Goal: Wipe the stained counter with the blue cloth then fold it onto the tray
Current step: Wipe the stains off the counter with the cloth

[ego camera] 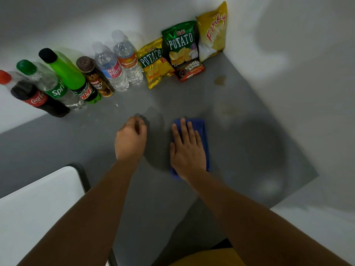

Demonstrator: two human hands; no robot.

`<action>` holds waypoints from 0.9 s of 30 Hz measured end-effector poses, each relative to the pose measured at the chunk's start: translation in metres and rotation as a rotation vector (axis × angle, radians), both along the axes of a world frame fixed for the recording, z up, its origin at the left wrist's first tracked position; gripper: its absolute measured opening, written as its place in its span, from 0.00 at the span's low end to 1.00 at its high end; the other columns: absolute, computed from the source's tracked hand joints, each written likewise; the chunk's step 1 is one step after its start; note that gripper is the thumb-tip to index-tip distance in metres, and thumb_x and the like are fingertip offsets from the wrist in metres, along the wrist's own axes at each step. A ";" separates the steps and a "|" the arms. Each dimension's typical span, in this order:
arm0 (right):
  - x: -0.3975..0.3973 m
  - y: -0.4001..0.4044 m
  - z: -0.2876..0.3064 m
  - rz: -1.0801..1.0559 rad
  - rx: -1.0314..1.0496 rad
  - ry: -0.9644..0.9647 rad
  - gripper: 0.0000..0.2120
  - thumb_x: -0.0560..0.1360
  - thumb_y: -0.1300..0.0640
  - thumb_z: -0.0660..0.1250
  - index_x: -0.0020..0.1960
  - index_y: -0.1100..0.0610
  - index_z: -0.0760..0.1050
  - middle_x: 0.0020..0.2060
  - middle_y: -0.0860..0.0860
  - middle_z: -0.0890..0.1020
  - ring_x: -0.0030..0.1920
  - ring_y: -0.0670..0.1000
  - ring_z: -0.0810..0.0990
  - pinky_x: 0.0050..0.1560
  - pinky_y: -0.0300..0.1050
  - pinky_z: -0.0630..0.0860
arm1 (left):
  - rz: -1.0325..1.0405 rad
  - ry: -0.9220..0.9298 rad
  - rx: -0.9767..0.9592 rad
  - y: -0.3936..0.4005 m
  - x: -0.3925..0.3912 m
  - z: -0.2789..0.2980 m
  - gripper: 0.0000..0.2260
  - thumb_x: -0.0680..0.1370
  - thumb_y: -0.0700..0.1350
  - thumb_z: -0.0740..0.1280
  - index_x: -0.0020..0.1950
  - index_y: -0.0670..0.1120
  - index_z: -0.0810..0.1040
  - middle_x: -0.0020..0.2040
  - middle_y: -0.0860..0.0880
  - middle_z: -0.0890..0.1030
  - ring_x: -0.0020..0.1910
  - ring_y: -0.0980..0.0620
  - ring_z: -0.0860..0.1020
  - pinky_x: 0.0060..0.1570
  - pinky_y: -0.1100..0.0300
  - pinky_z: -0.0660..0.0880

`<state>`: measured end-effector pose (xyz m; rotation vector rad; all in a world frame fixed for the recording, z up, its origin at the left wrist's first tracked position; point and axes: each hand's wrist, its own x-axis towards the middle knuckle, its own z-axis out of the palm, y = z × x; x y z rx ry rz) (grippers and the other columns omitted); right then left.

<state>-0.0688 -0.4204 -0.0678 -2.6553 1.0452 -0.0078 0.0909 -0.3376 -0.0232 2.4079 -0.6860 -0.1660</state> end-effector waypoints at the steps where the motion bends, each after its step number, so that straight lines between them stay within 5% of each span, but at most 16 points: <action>1: 0.006 0.003 0.000 0.034 -0.002 -0.009 0.29 0.85 0.45 0.42 0.84 0.51 0.44 0.83 0.52 0.42 0.82 0.53 0.38 0.81 0.53 0.41 | -0.002 -0.002 -0.007 0.001 0.000 0.000 0.12 0.83 0.51 0.60 0.53 0.44 0.78 0.36 0.46 0.78 0.36 0.41 0.78 0.36 0.54 0.70; 12: 0.067 -0.053 0.004 0.392 -0.040 -0.066 0.27 0.85 0.47 0.50 0.83 0.49 0.56 0.83 0.51 0.55 0.82 0.53 0.53 0.81 0.53 0.49 | 0.002 -0.069 -0.005 -0.001 0.001 -0.003 0.13 0.83 0.50 0.61 0.57 0.43 0.80 0.44 0.41 0.84 0.42 0.39 0.82 0.41 0.49 0.78; 27: 0.004 -0.121 0.006 -0.057 -0.027 -0.064 0.27 0.85 0.44 0.44 0.84 0.48 0.51 0.83 0.50 0.50 0.83 0.53 0.47 0.81 0.53 0.47 | -0.022 -0.009 -0.017 -0.023 -0.004 0.003 0.13 0.83 0.52 0.59 0.55 0.45 0.78 0.42 0.42 0.83 0.44 0.37 0.80 0.42 0.44 0.78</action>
